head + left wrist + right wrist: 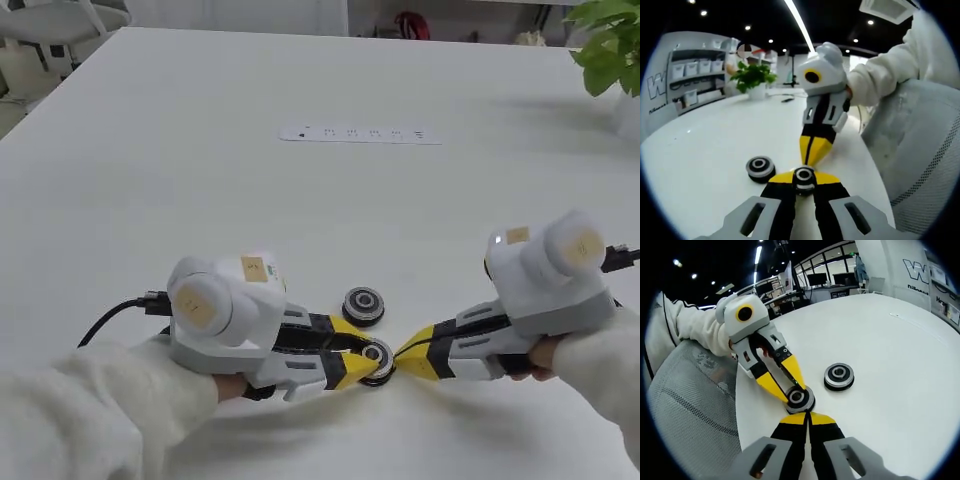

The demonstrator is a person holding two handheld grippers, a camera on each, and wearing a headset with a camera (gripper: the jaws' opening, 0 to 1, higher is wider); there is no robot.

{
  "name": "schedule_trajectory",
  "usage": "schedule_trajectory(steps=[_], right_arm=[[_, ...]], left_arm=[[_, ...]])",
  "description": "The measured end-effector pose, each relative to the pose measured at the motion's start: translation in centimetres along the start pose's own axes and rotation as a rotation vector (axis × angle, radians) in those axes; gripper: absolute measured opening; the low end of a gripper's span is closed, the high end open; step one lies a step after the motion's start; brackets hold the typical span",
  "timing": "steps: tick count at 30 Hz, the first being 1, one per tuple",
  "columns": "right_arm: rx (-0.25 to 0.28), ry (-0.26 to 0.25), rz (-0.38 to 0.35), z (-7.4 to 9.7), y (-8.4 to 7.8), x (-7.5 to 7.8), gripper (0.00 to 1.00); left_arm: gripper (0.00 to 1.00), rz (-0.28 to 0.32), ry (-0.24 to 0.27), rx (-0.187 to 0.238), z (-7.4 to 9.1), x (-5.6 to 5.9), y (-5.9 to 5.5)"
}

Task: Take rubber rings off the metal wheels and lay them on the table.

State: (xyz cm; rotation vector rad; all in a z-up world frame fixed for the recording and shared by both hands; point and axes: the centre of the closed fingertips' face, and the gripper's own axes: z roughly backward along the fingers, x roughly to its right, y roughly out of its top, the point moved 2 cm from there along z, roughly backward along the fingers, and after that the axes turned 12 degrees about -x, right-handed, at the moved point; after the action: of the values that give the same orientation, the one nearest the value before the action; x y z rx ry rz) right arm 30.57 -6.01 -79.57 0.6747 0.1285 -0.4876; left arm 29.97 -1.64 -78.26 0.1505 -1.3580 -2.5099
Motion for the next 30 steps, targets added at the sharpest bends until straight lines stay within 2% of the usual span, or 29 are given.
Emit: schedule_trajectory(steps=[3, 5, 9, 11, 14, 19, 21, 22, 23, 26, 30], right_arm=[[0.013, 0.030, -0.102, 0.19, 0.21, -0.02, 0.00], [0.019, 0.037, -0.117, 0.31, 0.14, 0.45, 0.00], [0.024, 0.055, -0.169, 0.31, 0.15, 0.23, 0.00], [0.031, 0.062, -0.179, 0.29, 0.13, 0.17, 0.00], [0.035, 0.063, -0.151, 0.27, 0.18, 0.00, 0.00], [0.032, 0.072, -0.179, 0.28, 0.27, -0.05, 0.00], [0.032, 0.079, -0.217, 0.29, 0.25, -0.09, 0.00], [0.031, 0.090, -0.279, 0.31, 0.20, -0.14, 0.00], [0.030, 0.100, -0.307, 0.34, 0.22, -0.15, 0.00], [0.068, 0.131, -0.373, 0.63, 0.53, -0.16, 0.00], [0.073, 0.143, -0.396, 0.65, 0.45, -0.29, 0.00]], left_arm=[[0.14, -0.002, 0.000, 0.002, 0.02, 0.01, -0.01], [0.14, -0.002, 0.000, 0.003, 0.02, 0.01, -0.01], [0.14, -0.002, 0.000, 0.003, 0.03, 0.03, -0.01], [0.14, -0.003, -0.001, 0.004, 0.04, 0.04, -0.01], [0.14, -0.002, -0.001, 0.005, 0.03, 0.03, -0.02], [0.14, -0.002, -0.002, 0.007, 0.03, 0.02, -0.01], [0.14, -0.001, -0.003, 0.007, 0.03, 0.01, -0.01], [0.14, -0.001, -0.003, 0.007, 0.03, 0.02, -0.01], [0.14, -0.001, -0.003, 0.007, 0.03, 0.01, -0.01], [0.14, 0.000, -0.004, 0.008, 0.02, 0.00, -0.02], [0.14, 0.001, -0.004, 0.008, 0.02, 0.03, -0.02]])
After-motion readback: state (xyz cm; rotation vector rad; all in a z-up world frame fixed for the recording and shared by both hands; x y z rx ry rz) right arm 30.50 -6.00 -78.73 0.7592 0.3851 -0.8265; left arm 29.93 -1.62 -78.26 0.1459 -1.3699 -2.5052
